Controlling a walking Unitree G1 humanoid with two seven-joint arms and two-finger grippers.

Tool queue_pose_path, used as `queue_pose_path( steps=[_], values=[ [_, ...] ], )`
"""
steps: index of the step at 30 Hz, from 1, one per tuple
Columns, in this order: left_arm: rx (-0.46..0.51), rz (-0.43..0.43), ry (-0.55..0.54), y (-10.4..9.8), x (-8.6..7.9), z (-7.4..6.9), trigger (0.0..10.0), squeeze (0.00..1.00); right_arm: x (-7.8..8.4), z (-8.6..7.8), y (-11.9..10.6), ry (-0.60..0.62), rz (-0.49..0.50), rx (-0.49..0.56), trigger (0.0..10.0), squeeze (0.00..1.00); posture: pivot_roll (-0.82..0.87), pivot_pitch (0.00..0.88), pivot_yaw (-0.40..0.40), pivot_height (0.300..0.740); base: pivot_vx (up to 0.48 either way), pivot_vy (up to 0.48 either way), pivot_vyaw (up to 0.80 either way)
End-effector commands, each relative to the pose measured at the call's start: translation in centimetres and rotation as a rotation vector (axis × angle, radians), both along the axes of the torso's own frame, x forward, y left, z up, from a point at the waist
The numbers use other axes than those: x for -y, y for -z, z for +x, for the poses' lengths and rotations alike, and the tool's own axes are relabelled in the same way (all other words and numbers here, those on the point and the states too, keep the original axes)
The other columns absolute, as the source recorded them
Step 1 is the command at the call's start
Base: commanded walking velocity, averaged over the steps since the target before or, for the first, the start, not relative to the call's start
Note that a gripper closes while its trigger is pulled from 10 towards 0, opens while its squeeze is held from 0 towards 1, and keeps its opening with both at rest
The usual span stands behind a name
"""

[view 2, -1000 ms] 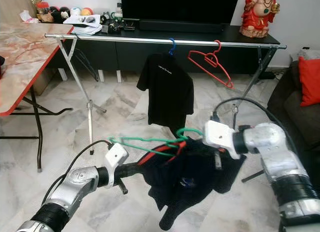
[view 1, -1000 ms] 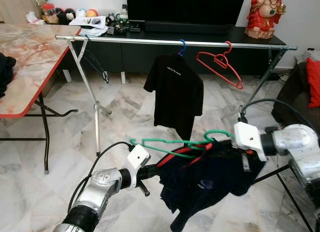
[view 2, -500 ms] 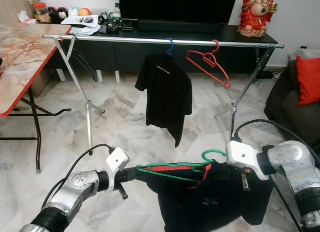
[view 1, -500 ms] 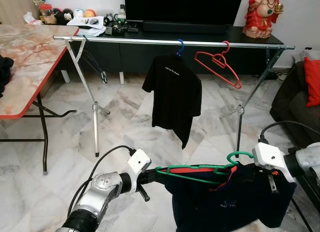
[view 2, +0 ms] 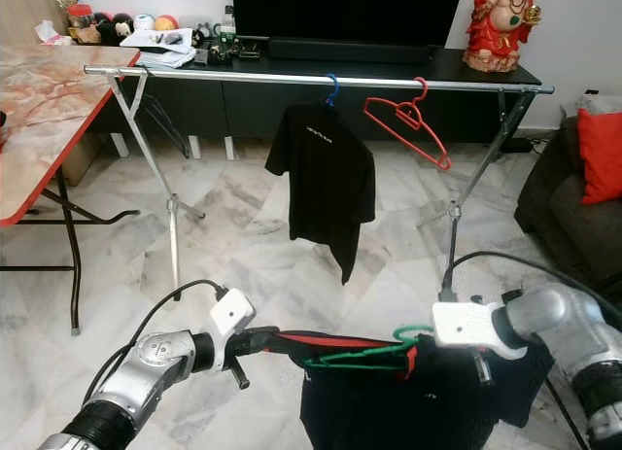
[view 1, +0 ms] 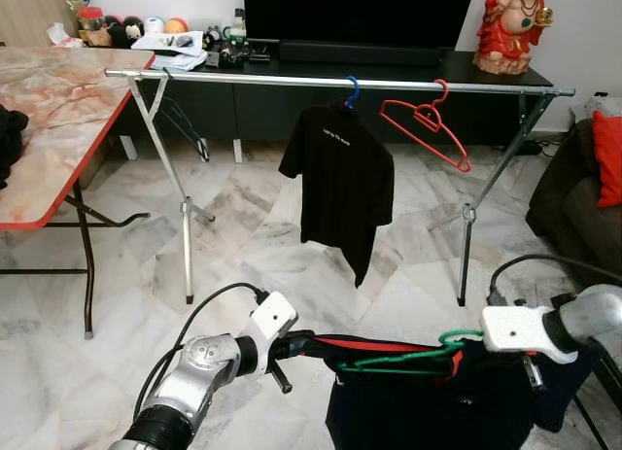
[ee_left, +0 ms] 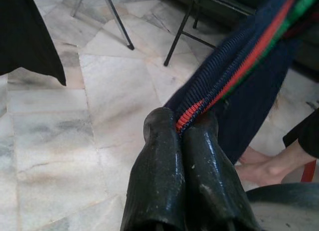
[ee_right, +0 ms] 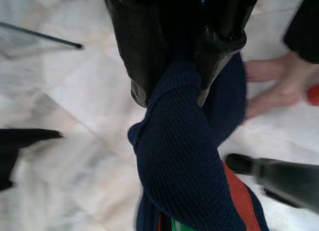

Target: Hang hanger

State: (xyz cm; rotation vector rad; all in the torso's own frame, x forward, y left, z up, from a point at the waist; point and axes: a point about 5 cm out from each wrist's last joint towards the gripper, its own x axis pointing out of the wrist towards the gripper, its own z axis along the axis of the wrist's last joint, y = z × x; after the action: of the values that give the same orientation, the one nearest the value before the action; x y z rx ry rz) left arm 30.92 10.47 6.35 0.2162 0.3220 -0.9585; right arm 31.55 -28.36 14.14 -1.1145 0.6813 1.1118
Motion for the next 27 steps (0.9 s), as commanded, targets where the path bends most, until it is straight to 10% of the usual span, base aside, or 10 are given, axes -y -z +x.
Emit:
queue_pose_path(
  steps=[1,13,27],
  values=[
    [-0.015,0.076,-0.070,0.7,-2.3,0.1,0.0,0.00,2.0,0.5,-1.9,0.110,-0.001,0.086,0.0,0.00,-0.06,0.086,-0.067,0.740,0.000,0.000,0.00],
    [-0.018,0.142,-0.048,1.5,-2.2,-0.2,0.0,0.00,0.6,1.0,-2.5,0.139,0.248,0.115,0.0,0.00,-0.07,0.079,-0.066,0.740,0.000,0.000,0.00],
    [-0.020,0.232,-0.030,2.4,-2.8,-0.5,0.0,0.00,2.0,1.6,-2.2,0.214,0.063,0.241,0.0,0.00,-0.08,0.084,-0.066,0.740,0.000,0.000,0.00]
  ],
)
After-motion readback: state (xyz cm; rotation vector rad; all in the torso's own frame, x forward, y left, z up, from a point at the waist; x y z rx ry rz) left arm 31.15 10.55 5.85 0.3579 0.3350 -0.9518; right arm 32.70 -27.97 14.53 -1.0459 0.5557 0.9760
